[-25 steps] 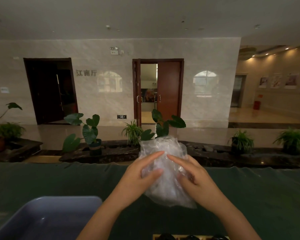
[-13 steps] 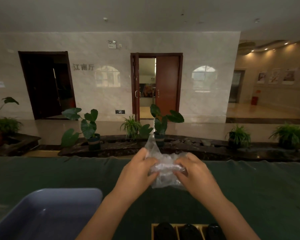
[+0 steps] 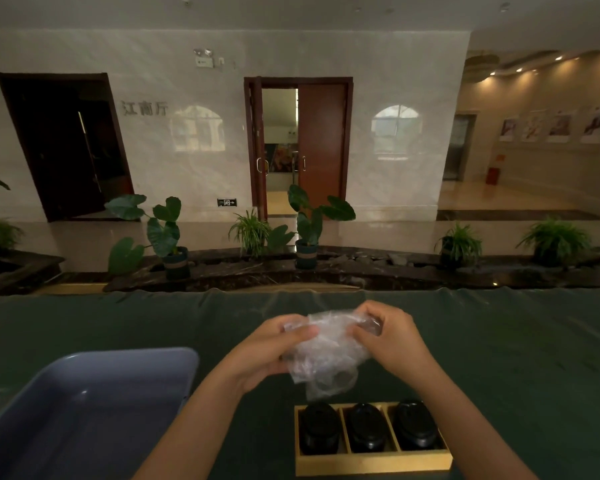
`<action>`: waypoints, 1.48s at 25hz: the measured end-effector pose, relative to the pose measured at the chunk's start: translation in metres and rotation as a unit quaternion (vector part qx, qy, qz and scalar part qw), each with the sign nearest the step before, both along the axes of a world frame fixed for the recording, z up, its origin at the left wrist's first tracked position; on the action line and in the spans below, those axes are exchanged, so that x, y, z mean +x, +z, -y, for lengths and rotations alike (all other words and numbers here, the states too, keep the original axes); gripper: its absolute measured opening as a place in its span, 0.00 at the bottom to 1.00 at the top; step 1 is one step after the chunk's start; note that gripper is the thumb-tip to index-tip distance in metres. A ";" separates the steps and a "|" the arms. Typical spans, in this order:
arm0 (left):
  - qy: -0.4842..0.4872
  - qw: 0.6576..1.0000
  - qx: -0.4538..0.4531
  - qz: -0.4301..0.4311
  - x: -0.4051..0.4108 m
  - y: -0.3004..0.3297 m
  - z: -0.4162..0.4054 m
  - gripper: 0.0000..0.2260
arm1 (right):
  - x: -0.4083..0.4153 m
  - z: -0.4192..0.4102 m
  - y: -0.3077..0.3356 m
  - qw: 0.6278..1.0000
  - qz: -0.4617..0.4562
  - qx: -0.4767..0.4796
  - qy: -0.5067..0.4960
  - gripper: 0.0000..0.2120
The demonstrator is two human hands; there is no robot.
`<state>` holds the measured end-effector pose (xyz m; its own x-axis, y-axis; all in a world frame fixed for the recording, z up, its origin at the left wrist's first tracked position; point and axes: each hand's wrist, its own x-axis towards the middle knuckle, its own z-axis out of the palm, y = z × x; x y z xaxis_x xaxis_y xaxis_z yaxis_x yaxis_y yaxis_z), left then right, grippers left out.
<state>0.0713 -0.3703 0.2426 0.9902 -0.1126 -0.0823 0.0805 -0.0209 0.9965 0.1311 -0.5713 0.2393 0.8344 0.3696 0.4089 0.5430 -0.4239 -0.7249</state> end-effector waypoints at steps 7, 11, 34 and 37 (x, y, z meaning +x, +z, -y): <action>0.062 0.997 0.051 0.022 0.000 -0.030 0.023 0.18 | -0.009 0.034 -0.027 0.936 -0.275 0.188 0.115 0.14; 0.025 0.999 0.025 -0.027 0.003 -0.049 0.040 0.20 | -0.020 0.066 -0.046 0.924 -0.312 0.180 0.129 0.18; -0.346 0.917 -0.008 -0.198 -0.054 -0.216 0.537 0.15 | -0.221 0.539 -0.200 0.801 -0.384 0.348 -0.299 0.16; -0.360 0.907 -0.002 -0.216 -0.061 -0.242 0.596 0.18 | -0.236 0.602 -0.224 0.778 -0.406 0.362 -0.316 0.15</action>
<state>0.0102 -0.9666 0.0002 0.5349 -0.7198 -0.4425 0.4301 -0.2188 0.8758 -0.1052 -1.1734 0.0158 0.8478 -0.2996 -0.4376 -0.3697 0.2580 -0.8926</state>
